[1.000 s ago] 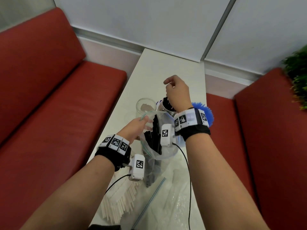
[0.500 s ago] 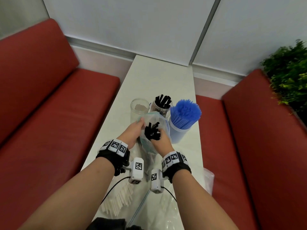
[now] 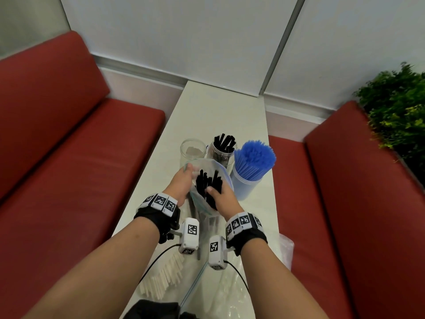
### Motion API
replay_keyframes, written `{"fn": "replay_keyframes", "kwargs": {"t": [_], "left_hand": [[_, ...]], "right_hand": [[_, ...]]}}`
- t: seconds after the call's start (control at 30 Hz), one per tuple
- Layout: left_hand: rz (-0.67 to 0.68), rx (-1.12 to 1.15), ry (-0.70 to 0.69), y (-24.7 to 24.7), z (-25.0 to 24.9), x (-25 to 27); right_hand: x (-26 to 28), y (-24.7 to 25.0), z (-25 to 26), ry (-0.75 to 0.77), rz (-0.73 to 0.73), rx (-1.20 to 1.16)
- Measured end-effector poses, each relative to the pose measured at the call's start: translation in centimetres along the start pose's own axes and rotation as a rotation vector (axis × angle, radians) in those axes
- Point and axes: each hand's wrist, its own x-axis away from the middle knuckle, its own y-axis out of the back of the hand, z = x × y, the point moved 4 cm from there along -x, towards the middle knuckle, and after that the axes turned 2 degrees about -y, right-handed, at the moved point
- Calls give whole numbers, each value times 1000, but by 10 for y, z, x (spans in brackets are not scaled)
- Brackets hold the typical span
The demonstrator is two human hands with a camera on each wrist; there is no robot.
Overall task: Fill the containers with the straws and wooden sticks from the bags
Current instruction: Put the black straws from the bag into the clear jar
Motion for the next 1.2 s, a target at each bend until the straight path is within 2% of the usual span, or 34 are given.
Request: {"fn": "replay_keyframes", "kwargs": {"t": [0.1,0.3,0.47,0.63,0.7,0.8,0.9,1.2], "left_hand": [[3,14,19,0,-5,0],[-3,-5,19,0,-7,-6],[21,-29,61,4,-7,-12],[48,-25,104,3,-9,-17],[58,-29,110,3,-12,-20],[60,-40,115,4,-13,-21],[49,-51,127,6,-11,-25],[52,-32,148,15,-12,-44]], "right_hand": [[-5,9,15,73,-83,-68],[-7,4,7,-25,2,-42],[-19,36,43,78,-168,-259],[-30,41,75,90,-9,-192],[-45,59,102,159,-58,-265],[-67,105,160,394,-228,-418],[-92,128,194,503,-328,-376],[-147,103,137,338,-310,-152]]}}
